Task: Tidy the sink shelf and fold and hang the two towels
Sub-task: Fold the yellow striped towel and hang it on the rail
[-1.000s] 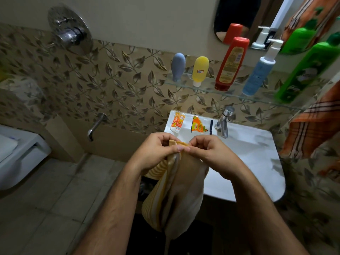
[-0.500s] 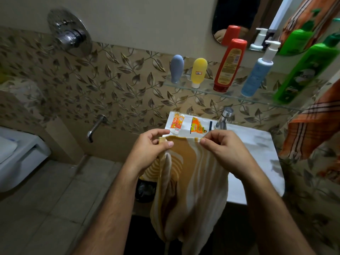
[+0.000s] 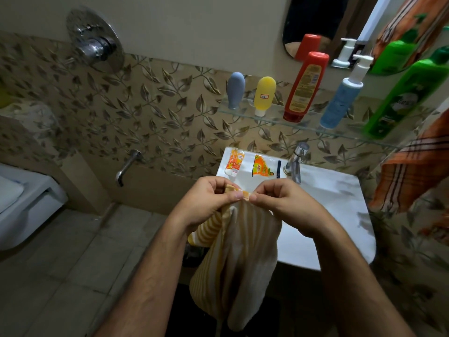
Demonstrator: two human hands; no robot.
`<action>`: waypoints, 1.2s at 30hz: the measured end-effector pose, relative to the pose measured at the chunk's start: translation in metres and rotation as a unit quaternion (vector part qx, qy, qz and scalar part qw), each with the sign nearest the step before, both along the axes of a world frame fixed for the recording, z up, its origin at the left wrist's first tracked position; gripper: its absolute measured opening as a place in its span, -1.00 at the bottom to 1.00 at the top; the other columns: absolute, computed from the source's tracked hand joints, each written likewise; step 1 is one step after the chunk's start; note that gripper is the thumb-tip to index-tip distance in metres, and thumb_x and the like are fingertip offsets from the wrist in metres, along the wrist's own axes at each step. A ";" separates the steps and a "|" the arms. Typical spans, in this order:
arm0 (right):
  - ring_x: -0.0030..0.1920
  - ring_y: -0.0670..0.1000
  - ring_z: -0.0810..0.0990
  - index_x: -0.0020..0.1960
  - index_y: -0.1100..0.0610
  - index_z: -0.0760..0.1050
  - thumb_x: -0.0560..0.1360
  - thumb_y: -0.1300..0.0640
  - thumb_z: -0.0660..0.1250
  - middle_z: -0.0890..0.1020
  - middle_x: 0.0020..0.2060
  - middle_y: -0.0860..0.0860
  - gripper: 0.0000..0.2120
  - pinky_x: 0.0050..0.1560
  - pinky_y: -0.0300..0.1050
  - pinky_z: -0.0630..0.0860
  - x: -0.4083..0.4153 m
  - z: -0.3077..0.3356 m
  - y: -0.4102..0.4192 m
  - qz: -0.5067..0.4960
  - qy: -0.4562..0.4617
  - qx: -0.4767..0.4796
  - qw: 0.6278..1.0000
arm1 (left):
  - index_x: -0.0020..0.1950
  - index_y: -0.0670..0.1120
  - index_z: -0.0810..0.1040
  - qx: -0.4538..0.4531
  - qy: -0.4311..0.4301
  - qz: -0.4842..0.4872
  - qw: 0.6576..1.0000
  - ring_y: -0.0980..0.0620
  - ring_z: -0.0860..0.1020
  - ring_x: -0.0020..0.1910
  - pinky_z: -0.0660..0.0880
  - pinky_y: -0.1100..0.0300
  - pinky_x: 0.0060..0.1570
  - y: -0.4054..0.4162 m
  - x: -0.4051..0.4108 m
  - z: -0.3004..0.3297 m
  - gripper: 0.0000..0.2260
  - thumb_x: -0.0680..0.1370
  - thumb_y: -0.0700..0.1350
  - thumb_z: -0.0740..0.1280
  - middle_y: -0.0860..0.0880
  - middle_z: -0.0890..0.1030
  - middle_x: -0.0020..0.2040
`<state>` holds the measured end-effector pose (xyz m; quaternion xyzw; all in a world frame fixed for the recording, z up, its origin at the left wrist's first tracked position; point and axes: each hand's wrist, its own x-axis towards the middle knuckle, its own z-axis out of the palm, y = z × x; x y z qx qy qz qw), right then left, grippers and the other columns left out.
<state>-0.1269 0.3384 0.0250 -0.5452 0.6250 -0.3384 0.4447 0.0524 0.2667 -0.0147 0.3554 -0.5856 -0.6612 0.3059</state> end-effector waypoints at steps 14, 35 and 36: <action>-0.36 -0.16 0.54 -0.23 0.07 0.66 0.48 0.03 0.44 0.66 -0.35 -0.01 -0.84 -0.28 -0.16 0.44 -0.019 0.040 0.026 0.032 0.267 0.049 0.962 | -0.17 -0.08 0.69 -0.082 -0.152 0.171 0.970 0.10 0.58 -0.27 0.48 0.19 -0.16 -0.020 0.008 -0.014 -0.98 0.44 -0.15 0.50 -0.03 0.70 -0.25; -0.31 0.04 0.50 -0.17 0.22 0.63 0.50 0.11 0.44 0.64 -0.30 0.20 -0.82 -0.24 -0.06 0.41 0.013 0.000 -0.004 -0.014 0.047 -0.074 0.996 | -0.13 -0.08 0.68 -0.027 -0.013 0.052 0.998 0.15 0.62 -0.23 0.50 0.26 -0.17 0.006 0.005 0.002 -0.96 0.49 -0.21 0.45 0.02 0.68 -0.25; -0.32 -0.01 0.49 -0.18 0.24 0.62 0.49 0.10 0.44 0.63 -0.33 0.18 -0.80 -0.25 -0.07 0.38 0.012 0.000 -0.002 -0.021 0.044 -0.061 0.997 | -0.15 -0.07 0.68 -0.044 -0.036 0.076 0.996 0.15 0.61 -0.24 0.51 0.23 -0.16 0.003 0.005 0.001 -0.96 0.48 -0.20 0.46 0.03 0.68 -0.27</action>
